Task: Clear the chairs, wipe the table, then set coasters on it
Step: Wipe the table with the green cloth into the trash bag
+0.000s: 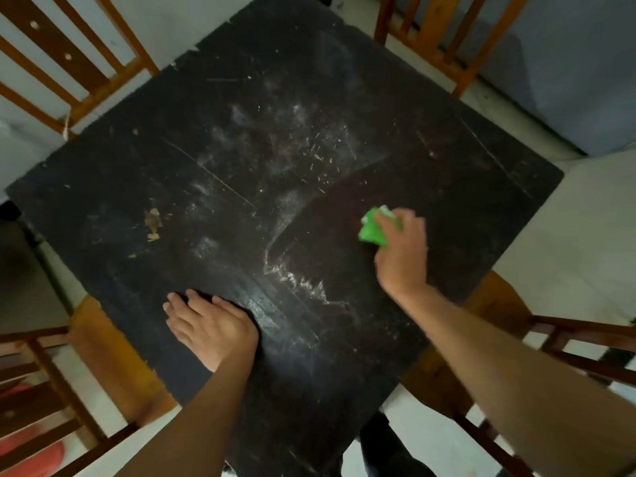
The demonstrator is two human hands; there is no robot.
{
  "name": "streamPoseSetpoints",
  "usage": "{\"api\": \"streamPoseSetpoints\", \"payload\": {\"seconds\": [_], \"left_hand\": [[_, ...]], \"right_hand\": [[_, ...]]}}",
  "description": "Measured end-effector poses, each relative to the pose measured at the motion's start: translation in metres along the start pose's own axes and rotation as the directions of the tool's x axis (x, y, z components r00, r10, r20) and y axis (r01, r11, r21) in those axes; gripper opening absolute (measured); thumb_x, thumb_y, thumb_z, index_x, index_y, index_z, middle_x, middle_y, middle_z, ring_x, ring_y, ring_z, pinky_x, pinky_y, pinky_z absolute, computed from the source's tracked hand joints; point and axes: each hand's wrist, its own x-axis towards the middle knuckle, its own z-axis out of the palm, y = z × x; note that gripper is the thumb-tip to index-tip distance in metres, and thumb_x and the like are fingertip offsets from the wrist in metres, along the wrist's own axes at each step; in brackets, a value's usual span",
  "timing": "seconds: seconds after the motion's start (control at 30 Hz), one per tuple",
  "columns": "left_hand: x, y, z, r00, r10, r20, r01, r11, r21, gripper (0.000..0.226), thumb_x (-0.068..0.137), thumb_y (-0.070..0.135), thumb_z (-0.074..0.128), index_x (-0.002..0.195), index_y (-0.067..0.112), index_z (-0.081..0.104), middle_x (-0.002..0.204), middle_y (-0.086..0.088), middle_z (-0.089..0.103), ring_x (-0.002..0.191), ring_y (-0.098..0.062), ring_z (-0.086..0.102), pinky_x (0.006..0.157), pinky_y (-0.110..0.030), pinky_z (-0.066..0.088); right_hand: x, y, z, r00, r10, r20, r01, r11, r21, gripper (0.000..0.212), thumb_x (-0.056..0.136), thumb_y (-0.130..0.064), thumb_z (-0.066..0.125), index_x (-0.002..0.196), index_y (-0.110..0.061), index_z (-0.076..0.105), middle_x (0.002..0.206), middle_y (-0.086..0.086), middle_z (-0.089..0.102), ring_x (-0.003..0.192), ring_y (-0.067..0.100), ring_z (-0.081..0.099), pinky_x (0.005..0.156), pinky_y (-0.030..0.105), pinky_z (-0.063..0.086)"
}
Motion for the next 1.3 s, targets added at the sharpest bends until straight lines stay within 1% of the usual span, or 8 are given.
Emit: {"api": "streamPoseSetpoints", "payload": {"seconds": [0.17,0.3,0.4,0.53,0.8,0.9,1.17,1.3], "left_hand": [[-0.001,0.005,-0.005,1.000,-0.015,0.004,0.015,1.000,-0.003,0.048,0.101,0.017,0.037,0.142,-0.007,0.036,0.156,-0.024,0.024,0.148,-0.037,0.013,0.122,-0.047,0.006],[-0.002,0.006,-0.005,1.000,-0.007,-0.003,0.007,1.000,-0.016,0.047,0.100,0.017,0.037,0.140,-0.008,0.036,0.155,-0.026,0.024,0.147,-0.039,0.014,0.121,-0.049,0.008],[-0.001,0.006,-0.003,1.000,0.008,-0.012,-0.008,1.000,0.000,0.048,0.100,0.018,0.035,0.140,-0.009,0.036,0.155,-0.027,0.025,0.146,-0.040,0.016,0.121,-0.049,0.009],[-0.001,0.002,-0.002,0.999,0.028,-0.022,-0.028,0.999,0.017,0.050,0.099,0.021,0.033,0.139,-0.009,0.037,0.154,-0.027,0.027,0.146,-0.040,0.017,0.120,-0.050,0.011],[-0.002,0.000,-0.001,0.999,0.042,-0.014,-0.042,0.999,0.012,0.049,0.100,0.020,0.033,0.139,-0.009,0.036,0.153,-0.028,0.027,0.146,-0.042,0.018,0.120,-0.051,0.012],[-0.002,0.001,-0.002,0.999,0.050,-0.016,-0.050,0.999,0.004,0.048,0.100,0.020,0.033,0.139,-0.009,0.037,0.153,-0.028,0.028,0.145,-0.042,0.018,0.120,-0.051,0.012],[-0.001,0.000,0.003,0.999,0.035,-0.032,-0.034,0.999,0.009,0.048,0.100,0.020,0.033,0.138,-0.009,0.039,0.154,-0.027,0.028,0.146,-0.040,0.019,0.120,-0.050,0.012],[0.000,-0.002,0.005,0.999,0.021,-0.029,-0.020,1.000,0.019,0.047,0.100,0.020,0.034,0.137,-0.009,0.038,0.154,-0.026,0.027,0.146,-0.039,0.017,0.120,-0.049,0.011]], "right_hand": [[-0.042,-0.036,-0.004,0.937,-0.236,0.259,0.163,0.948,0.272,0.062,0.067,0.012,0.066,0.123,-0.013,0.065,0.117,0.010,0.056,0.101,0.031,0.051,0.091,0.040,0.046],[0.008,0.058,-0.052,0.995,0.092,0.029,-0.093,0.994,0.057,0.048,0.080,0.003,0.064,0.125,-0.011,0.062,0.118,0.016,0.057,0.103,0.034,0.053,0.090,0.033,0.042],[0.030,0.141,-0.084,0.940,0.328,-0.091,-0.331,0.944,-0.018,0.047,0.084,0.001,0.062,0.130,-0.008,0.060,0.121,0.024,0.055,0.108,0.044,0.052,0.092,0.042,0.043],[-0.015,0.112,-0.055,0.903,0.414,-0.117,-0.419,0.908,-0.012,0.056,0.081,0.004,0.063,0.135,-0.010,0.055,0.127,0.022,0.051,0.113,0.039,0.050,0.095,0.042,0.043],[-0.132,-0.065,0.009,0.985,-0.067,0.159,0.021,0.962,0.271,0.068,0.060,0.000,0.079,0.124,-0.020,0.064,0.119,0.007,0.057,0.106,0.028,0.051,0.088,0.042,0.048],[-0.094,-0.038,-0.010,0.995,-0.028,0.096,-0.010,0.927,0.374,0.056,0.065,0.006,0.066,0.118,-0.010,0.067,0.113,0.014,0.059,0.101,0.033,0.053,0.089,0.039,0.046],[0.047,0.144,-0.073,0.784,0.600,-0.160,-0.585,0.800,0.135,0.042,0.082,-0.017,0.058,0.124,-0.011,0.064,0.121,0.023,0.059,0.110,0.043,0.056,0.095,0.046,0.046],[0.000,0.041,-0.021,0.934,0.326,-0.149,-0.329,0.944,0.006,0.055,0.076,0.001,0.067,0.130,-0.006,0.054,0.123,0.021,0.053,0.106,0.040,0.051,0.089,0.044,0.044]]}}
